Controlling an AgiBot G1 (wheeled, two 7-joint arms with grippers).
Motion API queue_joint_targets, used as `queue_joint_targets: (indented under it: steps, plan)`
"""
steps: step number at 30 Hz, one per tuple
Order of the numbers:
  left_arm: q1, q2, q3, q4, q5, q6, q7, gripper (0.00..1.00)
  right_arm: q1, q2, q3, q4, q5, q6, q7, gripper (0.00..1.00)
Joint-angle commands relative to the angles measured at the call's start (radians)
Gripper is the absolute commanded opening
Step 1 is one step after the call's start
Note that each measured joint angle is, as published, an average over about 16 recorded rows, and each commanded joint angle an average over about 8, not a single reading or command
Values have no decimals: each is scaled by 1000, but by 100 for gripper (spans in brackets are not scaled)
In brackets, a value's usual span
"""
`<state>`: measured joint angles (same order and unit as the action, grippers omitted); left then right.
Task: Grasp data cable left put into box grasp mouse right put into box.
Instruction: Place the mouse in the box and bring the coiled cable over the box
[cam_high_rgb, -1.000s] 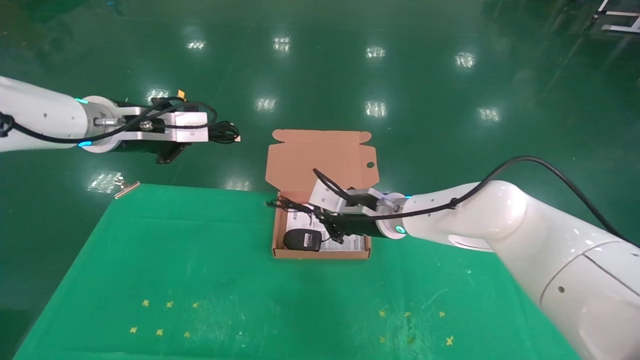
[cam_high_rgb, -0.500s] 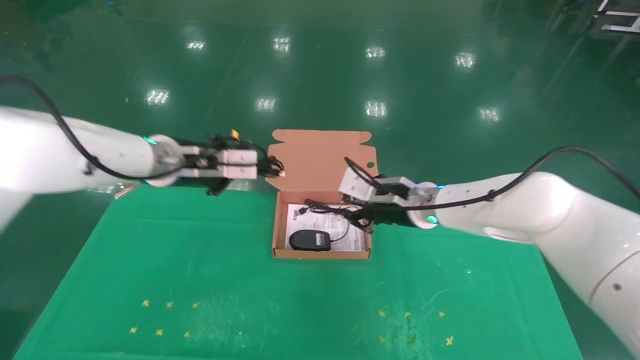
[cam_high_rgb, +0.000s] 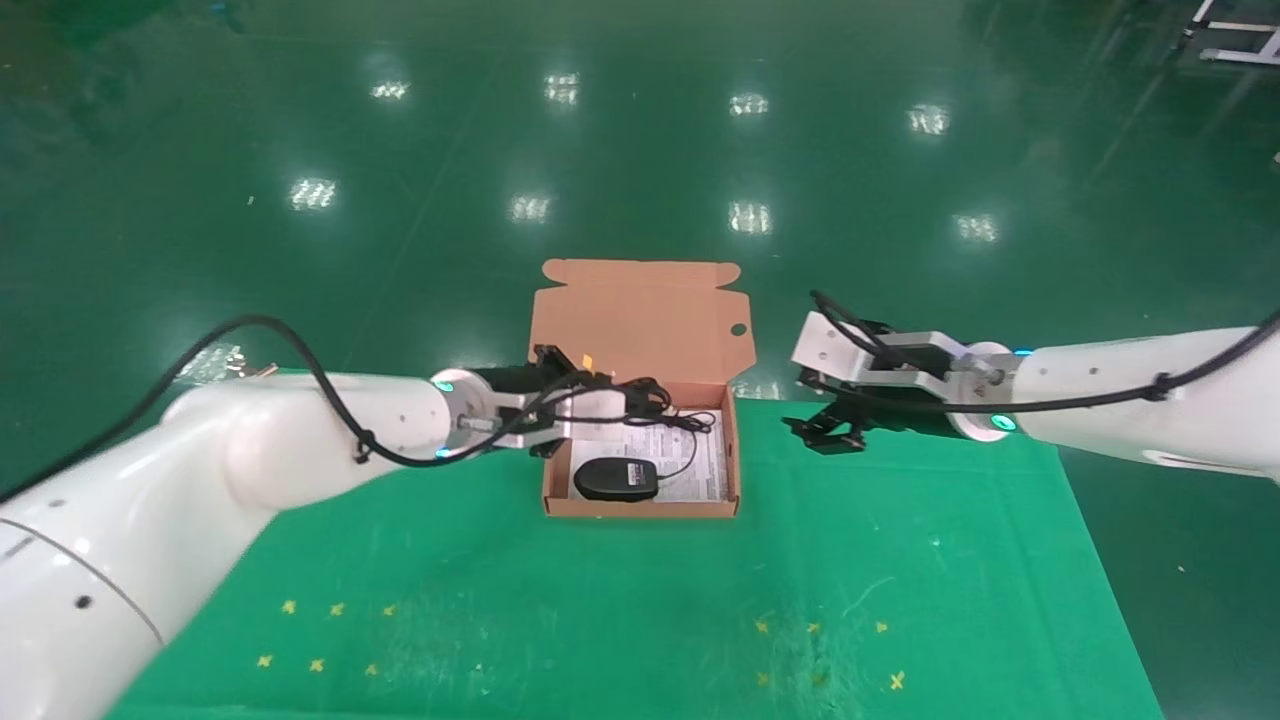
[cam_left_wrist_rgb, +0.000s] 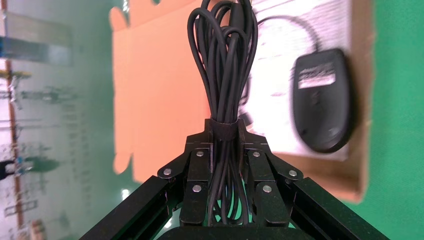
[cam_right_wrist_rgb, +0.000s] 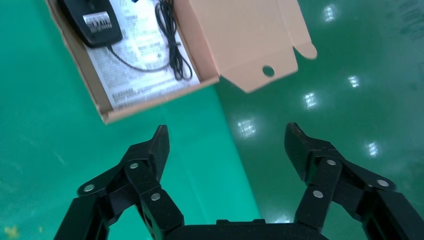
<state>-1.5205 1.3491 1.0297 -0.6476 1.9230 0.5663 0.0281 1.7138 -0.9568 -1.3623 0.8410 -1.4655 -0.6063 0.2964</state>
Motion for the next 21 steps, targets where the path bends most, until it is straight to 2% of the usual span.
queue_joint_targets:
  steps: [1, 9, 10, 17, 18, 21]
  plan:
    - [11, 14, 5, 23, -36, -10, 37, 0, 4, 35, -10, 46, -20, 3, 33, 100]
    - [33, 21, 77, 21, -144, -63, 103, 0, 24, 111, -45, 163, -113, 8, 154, 100]
    - [33, 21, 86, 20, -155, -67, 107, 3, 26, 116, -48, 173, -122, 9, 166, 100]
    - [29, 24, 120, 28, -216, -83, 115, 91, 33, 136, -61, 217, -163, 12, 216, 100]
    - [29, 24, 121, 29, -220, -84, 114, 100, 33, 137, -62, 220, -165, 12, 217, 100]
    - [27, 24, 125, 34, -231, -87, 113, 100, 34, 140, -64, 225, -172, 13, 222, 100]
